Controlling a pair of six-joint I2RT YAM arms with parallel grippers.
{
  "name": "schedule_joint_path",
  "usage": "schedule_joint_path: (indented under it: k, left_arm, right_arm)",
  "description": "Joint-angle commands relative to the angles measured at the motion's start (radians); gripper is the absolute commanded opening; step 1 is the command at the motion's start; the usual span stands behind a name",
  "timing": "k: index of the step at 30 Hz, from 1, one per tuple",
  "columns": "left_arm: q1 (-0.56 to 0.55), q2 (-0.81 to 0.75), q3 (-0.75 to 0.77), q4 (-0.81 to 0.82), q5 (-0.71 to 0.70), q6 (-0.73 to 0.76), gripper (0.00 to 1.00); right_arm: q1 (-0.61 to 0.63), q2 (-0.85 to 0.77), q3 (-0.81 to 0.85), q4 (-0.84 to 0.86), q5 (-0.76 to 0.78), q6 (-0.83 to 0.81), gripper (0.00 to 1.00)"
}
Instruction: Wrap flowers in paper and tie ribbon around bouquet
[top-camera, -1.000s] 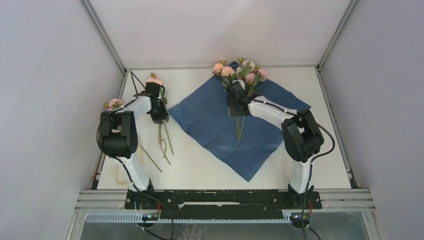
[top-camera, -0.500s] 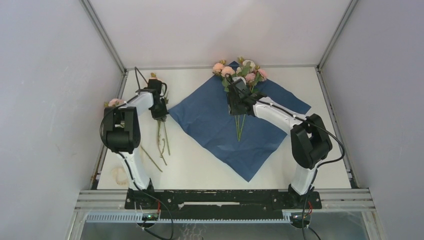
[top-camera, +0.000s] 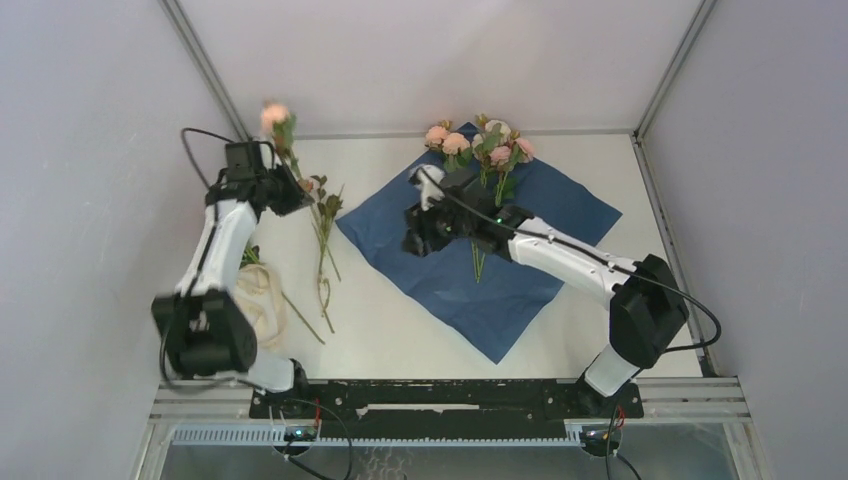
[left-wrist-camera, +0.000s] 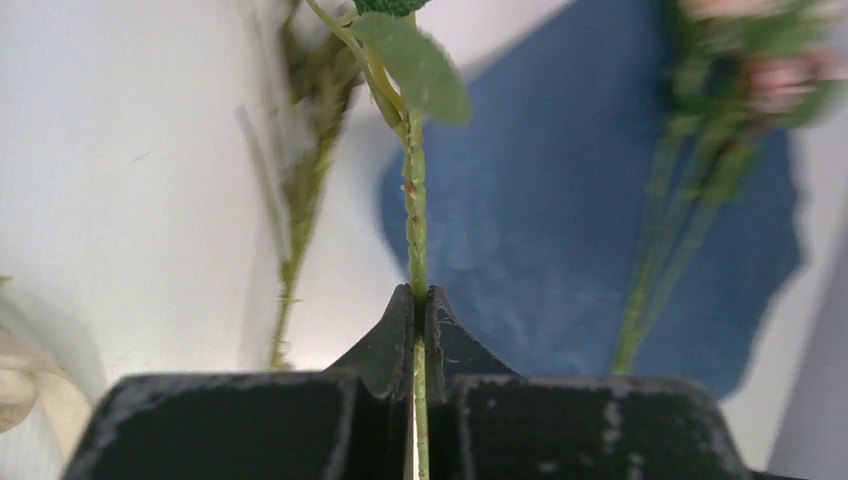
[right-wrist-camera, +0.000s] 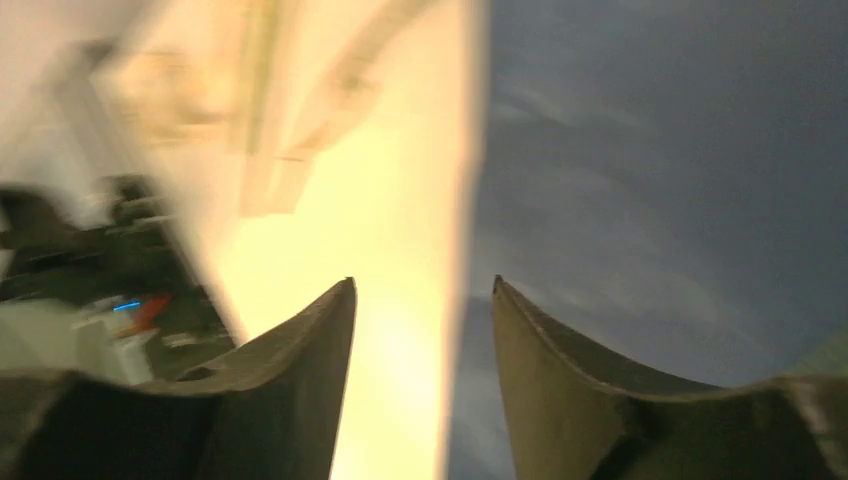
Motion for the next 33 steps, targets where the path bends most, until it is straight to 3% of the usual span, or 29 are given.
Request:
schedule_joint_path:
  k: [1,3,5,6,12,16,18,19,21,22,23,25,26,27,29,33]
  left_arm:
    - [-0.03,-0.305,-0.126,0.169,0.148,-0.102,0.0]
    - [-0.069,-0.374,-0.182,0.182,0.146,-0.103,0.0]
    - [-0.081,-0.387,-0.213,0.165,0.171,-0.119,0.0]
    - [-0.082,-0.393,-0.23,0.165,0.184,-0.134,0.0]
    - [-0.13,-0.409,-0.251,0.187,0.249,-0.182,0.0]
    - [-0.134,-0.405,-0.26,0.211,0.28,-0.202,0.0]
    - [-0.143,-0.4,-0.278,0.222,0.265,-0.198,0.0]
    - [-0.148,-0.391,-0.288,0.226,0.259,-0.202,0.0]
    - [-0.157,-0.375,-0.311,0.239,0.255,-0.213,0.0]
    - [-0.158,-0.368,-0.321,0.243,0.247,-0.221,0.0]
    - [-0.158,-0.36,-0.324,0.243,0.223,-0.222,0.05]
    - [-0.158,-0.33,-0.3,0.208,0.159,-0.18,0.46]
    - [-0.158,-0.31,-0.274,0.177,0.092,-0.139,0.63]
    - [-0.159,-0.282,-0.247,0.143,0.025,-0.088,0.73]
    - [-0.158,-0.214,-0.197,0.089,-0.106,0.028,0.83]
    - [-0.158,-0.007,-0.108,-0.016,-0.303,0.154,0.78]
  right_arm:
    - [0.113,0.012,0.018,0.423,-0.472,0.063,0.65]
    - [0.112,0.07,0.06,0.548,-0.519,0.225,0.72]
    - [0.109,0.131,0.101,0.626,-0.516,0.343,0.9]
    - [0.11,0.153,0.121,0.629,-0.486,0.37,0.92]
    - [0.124,0.336,0.297,0.422,-0.287,0.388,0.92]
    - [0.127,0.409,0.327,0.399,-0.244,0.397,0.89]
    - [0.13,0.428,0.333,0.412,-0.251,0.396,0.78]
    - [0.128,0.436,0.335,0.42,-0.268,0.398,0.63]
    - [0.124,0.444,0.344,0.401,-0.279,0.398,0.09]
    - [0.119,0.44,0.342,0.379,-0.259,0.393,0.0]
    - [0.105,0.424,0.324,0.367,-0.243,0.386,0.0]
    - [0.072,0.384,0.284,0.34,-0.214,0.394,0.0]
    - [0.04,0.355,0.25,0.331,-0.195,0.393,0.0]
    - [0.012,0.324,0.2,0.329,-0.16,0.383,0.0]
    - [-0.036,0.26,0.13,0.294,-0.065,0.332,0.0]
    - [-0.117,0.204,0.093,0.129,0.161,0.175,0.0]
